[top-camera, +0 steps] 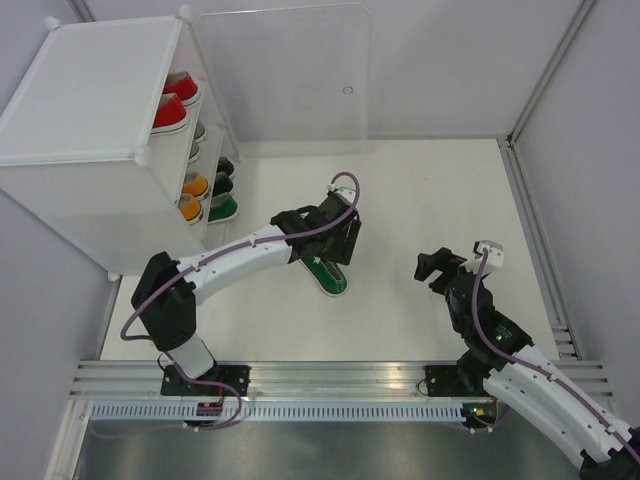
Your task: Place and organize the shoes in the shoe cabinet
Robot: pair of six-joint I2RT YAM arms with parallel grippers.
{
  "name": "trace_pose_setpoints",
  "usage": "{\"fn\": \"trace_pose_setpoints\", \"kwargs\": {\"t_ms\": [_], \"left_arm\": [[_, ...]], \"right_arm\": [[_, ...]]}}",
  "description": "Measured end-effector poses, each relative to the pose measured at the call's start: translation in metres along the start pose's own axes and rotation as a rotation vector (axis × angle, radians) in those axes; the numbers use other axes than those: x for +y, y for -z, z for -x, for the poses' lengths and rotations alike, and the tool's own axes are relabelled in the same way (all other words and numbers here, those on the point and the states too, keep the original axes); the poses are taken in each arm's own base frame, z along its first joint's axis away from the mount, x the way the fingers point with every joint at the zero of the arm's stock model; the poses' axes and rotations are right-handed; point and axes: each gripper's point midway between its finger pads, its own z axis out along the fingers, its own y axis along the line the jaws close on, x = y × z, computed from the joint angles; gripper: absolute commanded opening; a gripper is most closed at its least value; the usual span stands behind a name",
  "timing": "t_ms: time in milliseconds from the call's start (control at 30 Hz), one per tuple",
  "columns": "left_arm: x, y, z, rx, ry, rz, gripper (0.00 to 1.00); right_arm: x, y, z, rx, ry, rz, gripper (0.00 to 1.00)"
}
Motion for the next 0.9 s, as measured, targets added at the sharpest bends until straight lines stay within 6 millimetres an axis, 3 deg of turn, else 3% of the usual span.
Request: {"fn": "trace_pose_setpoints", "kwargs": {"t_ms": [267, 700, 900], "left_arm": [[-0.039, 0.001, -0.03, 0.079, -0.161, -0.132, 0.68], [-0.059, -0.019, -0.079, 0.235, -0.326, -0.213, 0.66], [-0.057, -0.031, -0.092, 0.276, -0.369, -0.203, 0.62]], "right_arm": [[0.0, 0.0, 0.0, 0.0, 0.001, -0.001, 0.9], [-0.007, -0.003, -0.012, 0.028, 0.026, -0.024, 0.9], [-0.008, -0.004, -0.014, 0.036, 0.033, -0.03, 0.9]]}}
